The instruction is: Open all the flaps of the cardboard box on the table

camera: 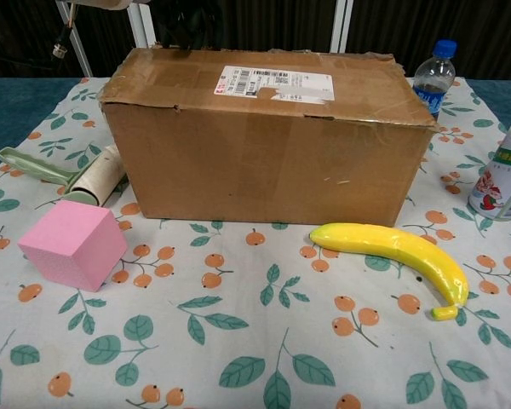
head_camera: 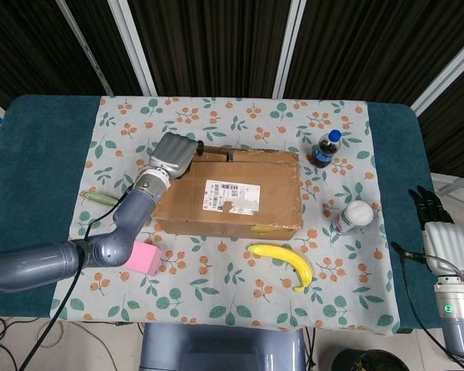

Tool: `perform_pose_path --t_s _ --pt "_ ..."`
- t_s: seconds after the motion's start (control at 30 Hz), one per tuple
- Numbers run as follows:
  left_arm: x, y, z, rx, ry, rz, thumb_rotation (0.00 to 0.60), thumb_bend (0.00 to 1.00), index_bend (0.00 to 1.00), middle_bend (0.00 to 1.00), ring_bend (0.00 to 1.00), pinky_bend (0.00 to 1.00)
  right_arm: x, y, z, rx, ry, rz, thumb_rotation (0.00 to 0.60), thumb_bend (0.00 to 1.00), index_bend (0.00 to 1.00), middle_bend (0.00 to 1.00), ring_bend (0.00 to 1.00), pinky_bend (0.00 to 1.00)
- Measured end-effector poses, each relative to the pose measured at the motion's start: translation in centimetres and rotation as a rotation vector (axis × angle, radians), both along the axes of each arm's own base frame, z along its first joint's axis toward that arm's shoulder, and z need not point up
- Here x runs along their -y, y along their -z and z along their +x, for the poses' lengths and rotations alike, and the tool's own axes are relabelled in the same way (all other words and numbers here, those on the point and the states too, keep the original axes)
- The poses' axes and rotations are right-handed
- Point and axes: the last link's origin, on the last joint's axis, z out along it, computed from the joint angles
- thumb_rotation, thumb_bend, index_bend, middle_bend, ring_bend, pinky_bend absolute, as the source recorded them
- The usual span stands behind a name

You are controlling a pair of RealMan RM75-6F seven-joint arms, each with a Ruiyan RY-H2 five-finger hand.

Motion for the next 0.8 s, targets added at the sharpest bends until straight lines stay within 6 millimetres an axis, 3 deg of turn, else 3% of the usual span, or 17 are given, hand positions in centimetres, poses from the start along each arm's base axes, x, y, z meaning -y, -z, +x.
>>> perform_pose_path --t_s 0.4,0.8 --pt "0.3 -1.0 0.5 0.068 0.012 0.006 0.600 1.00 0.41 0.61 0.46 0.50 0.0 0.2 0.0 0.005 0.003 0.006 0.600 0.21 0.00 0.00 0.00 0.23" --pt "2.0 -3.1 2.9 0.148 0.065 -0.010 0.600 1.00 0.41 0.61 0.46 0.50 -0.1 0.5 0.1 0.010 0.004 0.016 0.600 0.21 0.00 0.00 0.00 0.23"
